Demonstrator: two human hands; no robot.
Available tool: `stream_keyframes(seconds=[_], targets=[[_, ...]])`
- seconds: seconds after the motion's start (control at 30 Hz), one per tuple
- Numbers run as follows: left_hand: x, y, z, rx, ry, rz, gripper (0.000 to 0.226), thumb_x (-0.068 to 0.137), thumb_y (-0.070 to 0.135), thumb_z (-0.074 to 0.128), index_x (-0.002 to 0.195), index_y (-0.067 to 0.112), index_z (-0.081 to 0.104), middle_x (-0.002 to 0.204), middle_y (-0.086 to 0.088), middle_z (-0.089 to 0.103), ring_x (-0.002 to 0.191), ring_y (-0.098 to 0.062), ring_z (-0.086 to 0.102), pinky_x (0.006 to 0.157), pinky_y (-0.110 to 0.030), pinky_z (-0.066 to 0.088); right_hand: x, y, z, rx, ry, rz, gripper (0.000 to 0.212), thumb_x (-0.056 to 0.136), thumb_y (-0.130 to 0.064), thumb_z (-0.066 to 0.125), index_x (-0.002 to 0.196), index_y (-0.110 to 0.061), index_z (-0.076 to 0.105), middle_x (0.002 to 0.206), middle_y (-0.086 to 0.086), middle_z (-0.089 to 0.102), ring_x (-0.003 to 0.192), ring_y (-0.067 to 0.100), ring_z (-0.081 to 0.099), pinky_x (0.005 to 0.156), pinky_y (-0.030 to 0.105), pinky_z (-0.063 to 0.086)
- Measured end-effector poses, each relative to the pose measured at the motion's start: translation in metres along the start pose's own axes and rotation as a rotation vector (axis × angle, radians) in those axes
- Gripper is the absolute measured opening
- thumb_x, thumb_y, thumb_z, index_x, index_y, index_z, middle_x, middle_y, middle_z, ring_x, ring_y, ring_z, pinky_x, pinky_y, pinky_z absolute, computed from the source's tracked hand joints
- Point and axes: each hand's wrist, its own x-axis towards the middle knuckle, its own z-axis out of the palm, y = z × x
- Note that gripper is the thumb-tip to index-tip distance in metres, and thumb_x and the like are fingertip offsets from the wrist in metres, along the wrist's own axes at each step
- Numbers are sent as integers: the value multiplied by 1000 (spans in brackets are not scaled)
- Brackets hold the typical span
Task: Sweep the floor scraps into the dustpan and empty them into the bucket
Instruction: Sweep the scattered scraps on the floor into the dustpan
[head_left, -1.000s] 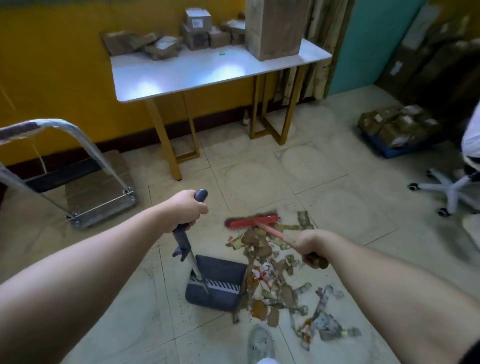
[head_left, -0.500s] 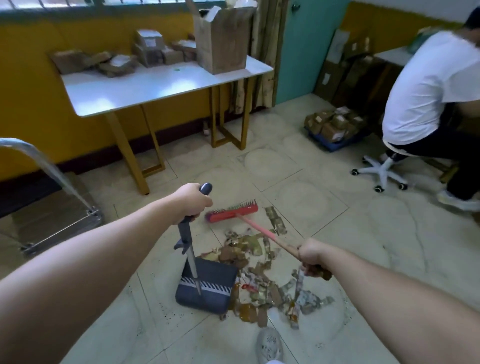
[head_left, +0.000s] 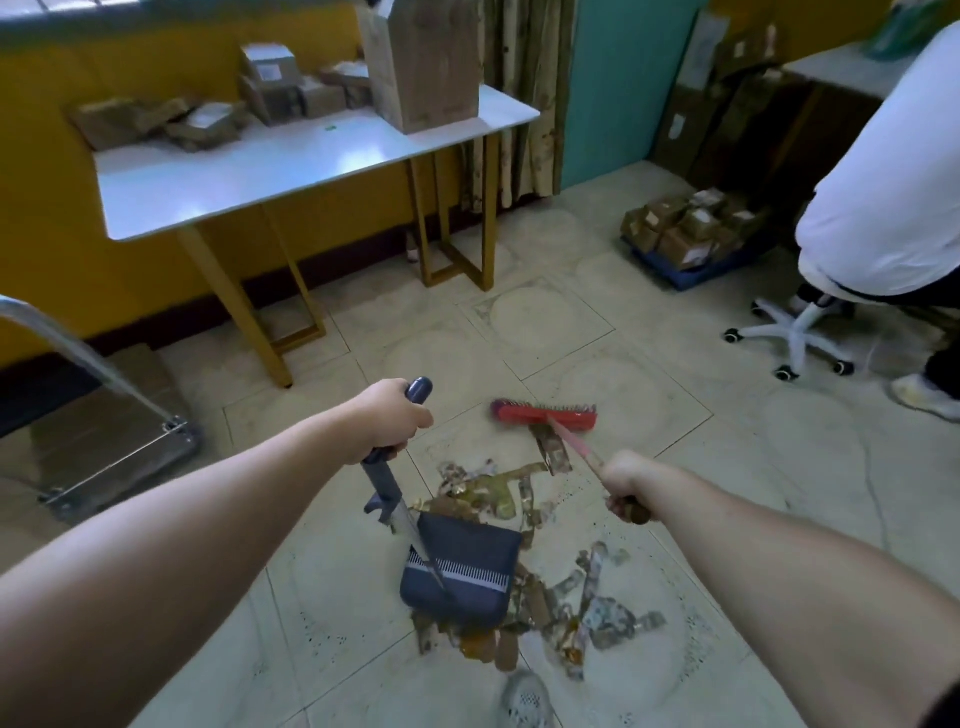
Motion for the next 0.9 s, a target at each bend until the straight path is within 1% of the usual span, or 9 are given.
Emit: stream_keyframes(seconds=[0.03,0.1,0.2,0.3,0.37,0.53,0.67,0.77,0.9], targets=[[2,4,5,1,-5,-4,19,91,16,57,106,4,54,80,-12,55,56,-19,50,49,-28,44,5,5,0,10,-13,3,18,101,-11,26,108,-6,42,63,9,48,45,14,40,40,24,35],[5,9,12,11,-14,-10,15,91,16,57,101,6,53,78,-10,56,55,-17,50,48,-27,44,9,17,3,-10,-41,-9,33,98,-4,23,126,-13,37,66,9,49,47,12,41,41,22,36],[3,14,17,29,-19,-10,9,90,16,57,94,9,52,73,-8,54,52,-16,48,47,-26,44,-5,31,8,-60,-87,-28,49,96,-2,22,145,-11,26,69,8,50,47,10,41,39,19,36],[-5,17,21,36,-24,11,11,90,16,58,95,8,54,72,-8,55,52,-17,49,49,-27,45,-24,40,4,-26,-115,-8,38,99,-9,27,136,-5,36,68,6,49,45,9,42,38,19,37],[-16,15,25,36,-35,35,10,90,15,58,94,8,53,72,-8,54,52,-17,48,49,-27,44,-47,44,2,-1,-143,5,25,101,-19,32,116,-6,46,65,4,48,41,8,41,36,17,35],[-58,-5,38,22,-49,126,11,89,13,55,83,9,46,70,-8,49,50,-19,43,47,-27,39,-119,71,26,32,-175,43,24,101,-17,31,80,-12,42,63,1,47,42,6,38,38,15,34],[-93,-22,48,-4,-62,179,15,88,11,54,77,11,43,68,-8,47,49,-18,41,46,-26,36,-139,110,48,170,-123,119,23,100,-20,35,85,-7,46,60,1,44,45,7,37,45,16,33],[-115,-28,58,6,-87,212,16,87,11,53,76,12,42,67,-7,46,48,-18,41,44,-26,36,-149,138,60,218,-58,79,24,100,-25,31,108,-11,49,60,2,43,46,9,33,45,17,30],[-139,-31,71,24,-115,223,15,89,12,55,79,11,43,71,-9,48,50,-18,42,44,-26,37,-150,171,69,207,61,50,22,97,-6,24,105,-13,43,60,7,45,45,12,35,45,20,28]])
